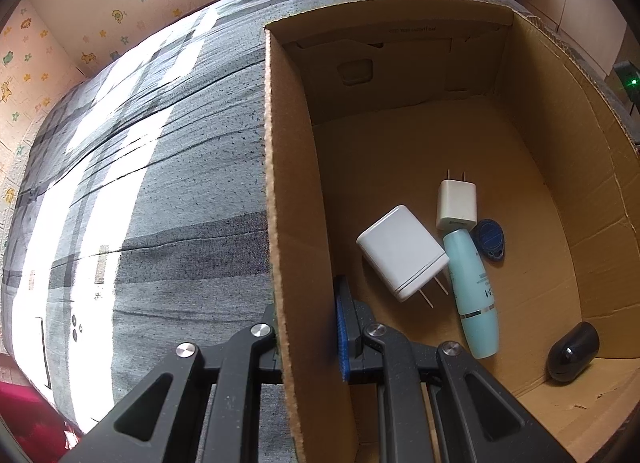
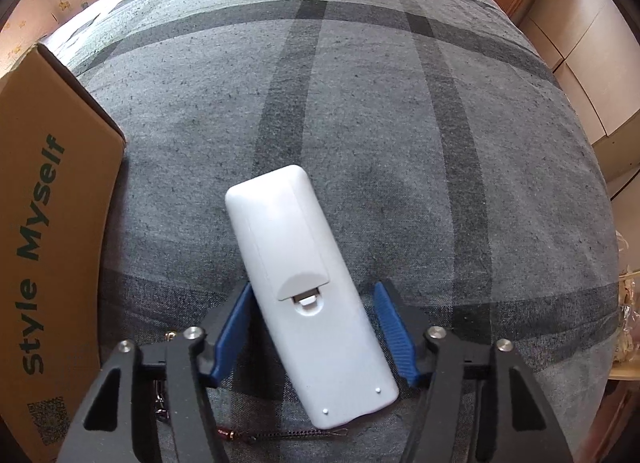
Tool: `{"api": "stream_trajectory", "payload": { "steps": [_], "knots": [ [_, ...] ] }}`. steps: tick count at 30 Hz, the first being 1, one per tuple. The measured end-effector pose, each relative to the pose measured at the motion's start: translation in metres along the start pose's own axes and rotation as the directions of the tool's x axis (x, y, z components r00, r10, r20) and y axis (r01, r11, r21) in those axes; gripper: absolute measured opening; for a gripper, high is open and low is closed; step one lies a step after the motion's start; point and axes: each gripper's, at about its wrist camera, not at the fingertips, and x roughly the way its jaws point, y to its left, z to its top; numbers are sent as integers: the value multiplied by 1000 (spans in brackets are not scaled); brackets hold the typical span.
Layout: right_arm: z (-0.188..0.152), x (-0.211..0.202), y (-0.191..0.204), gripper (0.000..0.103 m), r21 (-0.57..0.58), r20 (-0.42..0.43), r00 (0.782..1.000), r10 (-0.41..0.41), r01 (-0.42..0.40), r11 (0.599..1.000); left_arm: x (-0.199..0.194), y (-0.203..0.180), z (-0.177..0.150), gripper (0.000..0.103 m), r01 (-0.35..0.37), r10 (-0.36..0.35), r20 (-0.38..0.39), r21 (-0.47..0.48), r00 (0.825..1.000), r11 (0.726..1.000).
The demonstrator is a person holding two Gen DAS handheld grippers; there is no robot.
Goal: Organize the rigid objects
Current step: 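Grasp the white remote control with the right gripper, then carry the white remote over the box with the right gripper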
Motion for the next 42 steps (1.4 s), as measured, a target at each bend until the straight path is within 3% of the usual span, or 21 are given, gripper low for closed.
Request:
{"api": "stream_trajectory", "payload": {
  "steps": [4,11,27,42],
  "knots": [
    [0,-5,8,53,-29,7,1000,-29,30,999,-1,4,0,15,24,-24,2,-15,1000,1000],
    [0,-20,6,50,10,5,1000,-12,12,1000,-2,20,0,13,93,-93,4,-58,996,994],
    [-6,-61,9,49,35,47,999,-21,19,999,-1,34,1,12,120,-120,6,-70,993,990],
    [2,-131,31,49,0,139,990,9,-9,1000,-2,36,3,12,136,-136,6,-68,991,988]
  ]
}}
